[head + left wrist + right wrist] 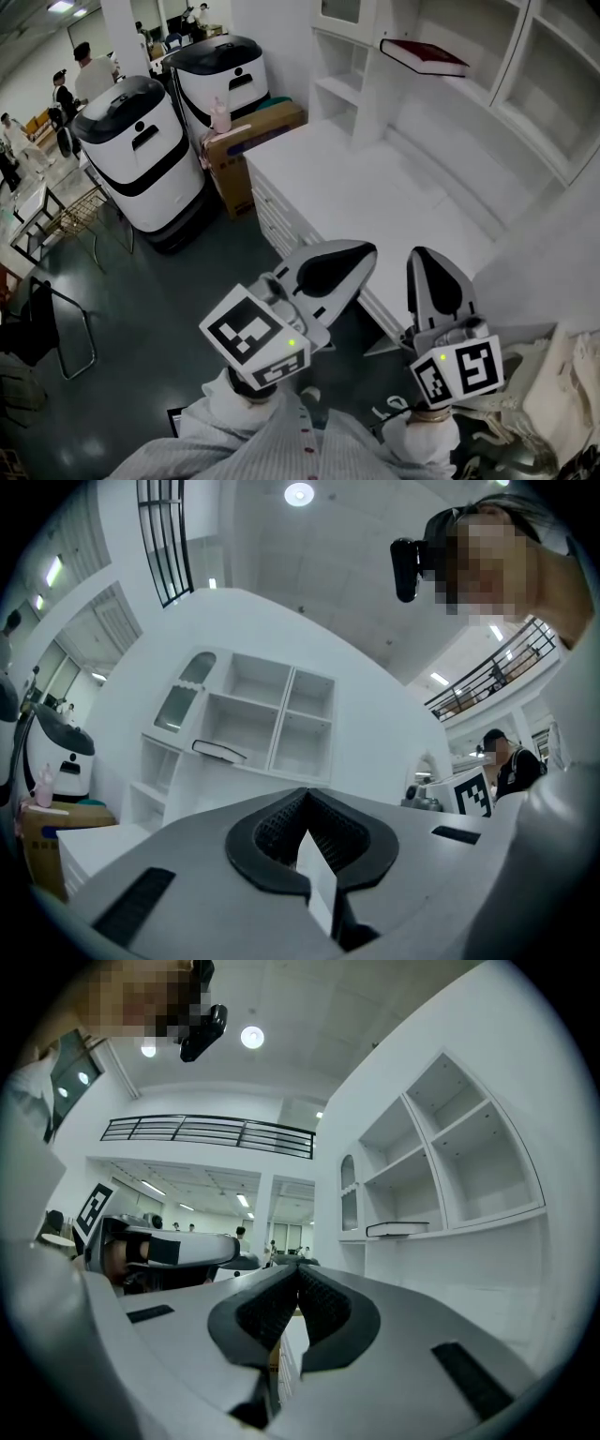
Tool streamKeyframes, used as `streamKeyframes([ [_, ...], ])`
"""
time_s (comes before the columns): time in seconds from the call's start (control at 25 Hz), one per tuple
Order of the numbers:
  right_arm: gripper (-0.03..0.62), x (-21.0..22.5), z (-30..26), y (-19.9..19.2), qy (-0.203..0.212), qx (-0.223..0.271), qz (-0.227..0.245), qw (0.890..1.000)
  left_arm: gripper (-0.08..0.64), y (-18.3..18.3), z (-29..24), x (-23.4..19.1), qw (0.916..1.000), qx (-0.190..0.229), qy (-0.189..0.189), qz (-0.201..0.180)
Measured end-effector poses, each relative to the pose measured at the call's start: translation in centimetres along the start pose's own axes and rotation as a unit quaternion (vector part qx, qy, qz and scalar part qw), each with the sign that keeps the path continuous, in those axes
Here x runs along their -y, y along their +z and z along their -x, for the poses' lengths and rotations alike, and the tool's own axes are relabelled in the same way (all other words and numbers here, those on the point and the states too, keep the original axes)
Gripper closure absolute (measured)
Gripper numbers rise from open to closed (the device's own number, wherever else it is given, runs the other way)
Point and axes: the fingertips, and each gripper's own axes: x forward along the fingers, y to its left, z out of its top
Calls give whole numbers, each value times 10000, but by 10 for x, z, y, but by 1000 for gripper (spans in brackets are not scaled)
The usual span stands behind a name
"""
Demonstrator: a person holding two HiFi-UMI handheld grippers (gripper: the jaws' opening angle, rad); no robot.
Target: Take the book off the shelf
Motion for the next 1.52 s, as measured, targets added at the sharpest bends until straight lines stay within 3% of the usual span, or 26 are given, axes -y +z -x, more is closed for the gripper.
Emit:
streamKeyframes([
  [0.36,578,27,-77,-4,-133,-29,107,9998,549,11,-32,-82,10000,74,-13,8],
  [0.96,578,54,-220,-4,-831,96,50,9965,549,35,-73,-234,9979,-109,-624,-114],
  [1.16,578,51,-250,-12,-1015,21,86,9948,549,34,-69,-266,9965,-220,-800,-116],
  [1.52,578,51,-281,-30,-1010,-142,0,9948,549,25,-71,-299,9963,-330,-797,-56],
])
